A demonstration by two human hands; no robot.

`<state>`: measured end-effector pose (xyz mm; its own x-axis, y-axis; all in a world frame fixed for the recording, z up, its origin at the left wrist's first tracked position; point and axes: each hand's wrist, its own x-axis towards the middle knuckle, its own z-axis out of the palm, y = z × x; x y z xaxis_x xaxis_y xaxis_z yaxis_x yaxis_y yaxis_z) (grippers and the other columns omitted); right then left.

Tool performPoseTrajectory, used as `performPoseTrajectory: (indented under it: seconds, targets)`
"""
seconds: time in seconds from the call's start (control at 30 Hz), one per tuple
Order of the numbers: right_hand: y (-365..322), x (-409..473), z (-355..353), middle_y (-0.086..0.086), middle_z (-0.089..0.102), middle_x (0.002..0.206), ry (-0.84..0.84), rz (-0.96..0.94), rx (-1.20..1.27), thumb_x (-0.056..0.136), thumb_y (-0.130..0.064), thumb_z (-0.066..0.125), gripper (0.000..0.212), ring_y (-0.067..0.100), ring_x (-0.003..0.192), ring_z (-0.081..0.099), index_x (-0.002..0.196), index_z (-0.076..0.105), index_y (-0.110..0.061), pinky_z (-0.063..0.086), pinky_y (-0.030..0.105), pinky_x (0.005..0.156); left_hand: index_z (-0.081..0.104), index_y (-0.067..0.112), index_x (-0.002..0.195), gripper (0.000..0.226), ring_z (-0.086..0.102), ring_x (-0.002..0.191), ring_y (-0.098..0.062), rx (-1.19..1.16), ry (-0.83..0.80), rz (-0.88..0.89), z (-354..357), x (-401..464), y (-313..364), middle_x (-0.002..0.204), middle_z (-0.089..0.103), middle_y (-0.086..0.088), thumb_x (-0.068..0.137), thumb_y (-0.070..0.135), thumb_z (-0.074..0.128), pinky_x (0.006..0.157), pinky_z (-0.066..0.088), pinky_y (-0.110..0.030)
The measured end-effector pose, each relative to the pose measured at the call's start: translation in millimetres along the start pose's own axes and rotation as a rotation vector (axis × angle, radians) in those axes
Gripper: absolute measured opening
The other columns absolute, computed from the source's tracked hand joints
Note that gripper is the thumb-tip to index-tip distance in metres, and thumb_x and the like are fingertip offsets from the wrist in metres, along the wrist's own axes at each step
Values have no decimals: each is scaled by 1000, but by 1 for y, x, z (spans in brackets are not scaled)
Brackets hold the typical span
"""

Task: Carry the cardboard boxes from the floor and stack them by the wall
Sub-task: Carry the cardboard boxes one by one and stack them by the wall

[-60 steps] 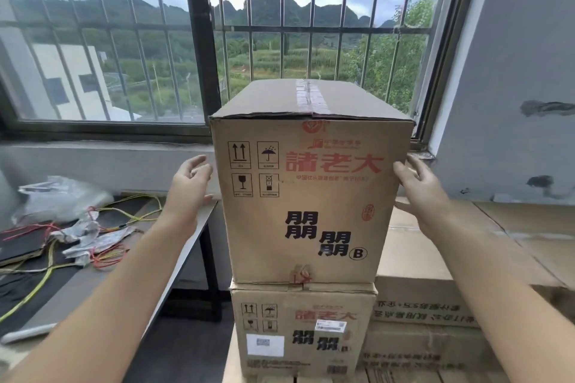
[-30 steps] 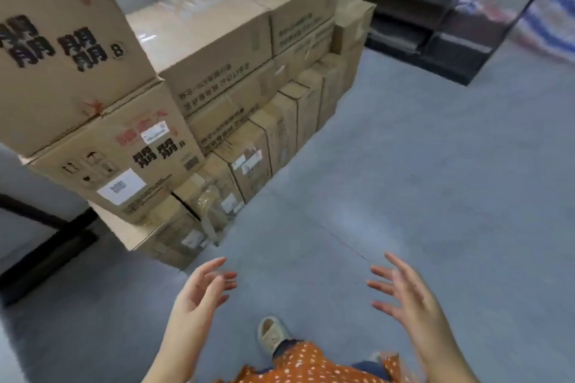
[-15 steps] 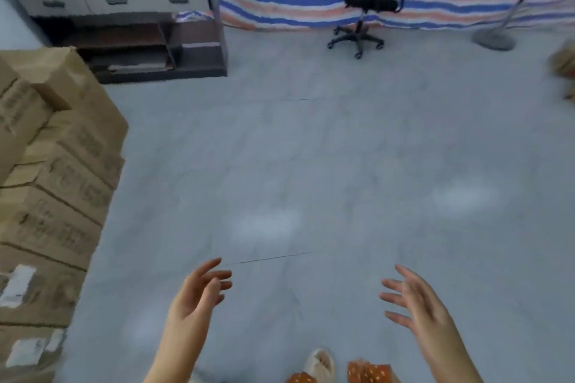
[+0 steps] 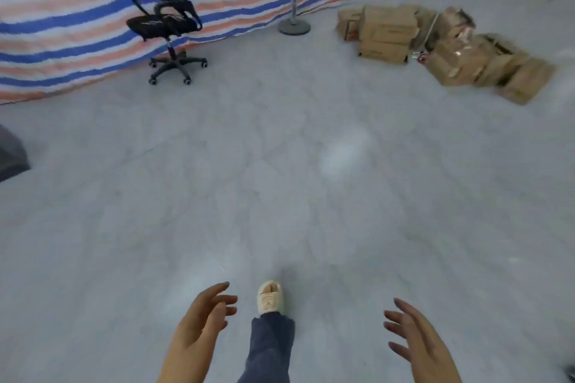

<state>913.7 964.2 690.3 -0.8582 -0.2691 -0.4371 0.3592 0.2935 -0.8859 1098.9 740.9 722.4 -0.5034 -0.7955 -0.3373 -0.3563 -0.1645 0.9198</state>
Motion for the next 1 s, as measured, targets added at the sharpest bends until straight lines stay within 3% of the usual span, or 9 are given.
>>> performPoseTrajectory:
  seconds: [0.17, 0.3, 0.57, 0.83, 1.0]
  targets:
    - [-32, 66, 18, 13, 66, 100, 107, 10, 69, 99, -6, 39, 24, 30, 94, 60, 111, 60, -7, 46, 35, 78, 65, 18, 105, 30, 68, 90, -21, 47, -112, 39, 42, 93, 38, 93, 72, -7, 95, -3, 45, 84, 51, -39]
    - [-77, 129, 38, 7, 68, 99, 200, -29, 123, 100, -8, 39, 25, 25, 94, 62, 108, 62, -12, 45, 44, 88, 65, 20, 105, 31, 69, 86, -15, 75, -210, 89, 72, 178, 84, 92, 73, -3, 96, -1, 45, 82, 51, -36]
    - [-149, 245, 67, 0, 69, 100, 247, -49, 132, 99, -12, 41, 25, 15, 96, 64, 107, 63, -21, 48, 37, 86, 64, 22, 107, 32, 68, 89, -14, 109, -305, 131, 126, 323, 156, 96, 73, 1, 97, 0, 44, 80, 50, -34]
    - [-183, 380, 38, 9, 66, 103, 287, 33, 121, 100, -14, 39, 25, 28, 98, 62, 114, 59, -12, 47, 45, 91, 66, 21, 106, 31, 69, 89, -16, 136, -289, 65, 217, 424, 189, 94, 73, 0, 97, 1, 44, 80, 50, -34]
    - [-242, 497, -18, 1, 67, 104, 254, -26, 70, 99, -21, 39, 24, 16, 98, 63, 115, 58, -20, 49, 40, 88, 64, 22, 107, 30, 69, 90, -14, 113, -245, 92, 312, 492, 238, 94, 73, -1, 98, 3, 44, 80, 50, -34]
